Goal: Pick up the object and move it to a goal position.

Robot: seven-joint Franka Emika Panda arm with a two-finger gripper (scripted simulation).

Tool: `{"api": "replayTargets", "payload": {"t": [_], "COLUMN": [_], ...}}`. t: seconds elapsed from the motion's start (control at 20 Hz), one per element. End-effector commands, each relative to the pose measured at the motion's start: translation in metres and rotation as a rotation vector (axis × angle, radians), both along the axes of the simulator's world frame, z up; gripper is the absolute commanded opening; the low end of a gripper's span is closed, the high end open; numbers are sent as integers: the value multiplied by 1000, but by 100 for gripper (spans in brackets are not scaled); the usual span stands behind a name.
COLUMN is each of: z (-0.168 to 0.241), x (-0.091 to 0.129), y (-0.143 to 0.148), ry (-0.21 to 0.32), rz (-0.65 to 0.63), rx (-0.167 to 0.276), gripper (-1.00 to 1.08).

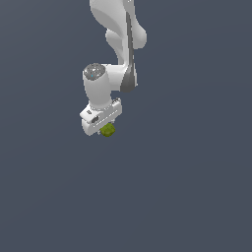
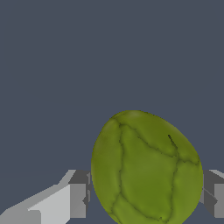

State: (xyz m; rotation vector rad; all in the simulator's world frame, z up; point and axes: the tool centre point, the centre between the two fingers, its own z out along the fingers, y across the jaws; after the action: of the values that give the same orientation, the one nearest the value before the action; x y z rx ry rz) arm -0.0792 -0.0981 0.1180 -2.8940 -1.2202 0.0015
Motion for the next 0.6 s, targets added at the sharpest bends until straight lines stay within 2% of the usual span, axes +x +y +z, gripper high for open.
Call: {"api": "replayTargets", "payload": {"t": [0.0,0.55], "z": [25,140], "x": [2,10], "y": [-8,-47], "ry": [-3,-3], "rz": [0,1], "rx": [0,2], "gripper": [-100,-100]}}
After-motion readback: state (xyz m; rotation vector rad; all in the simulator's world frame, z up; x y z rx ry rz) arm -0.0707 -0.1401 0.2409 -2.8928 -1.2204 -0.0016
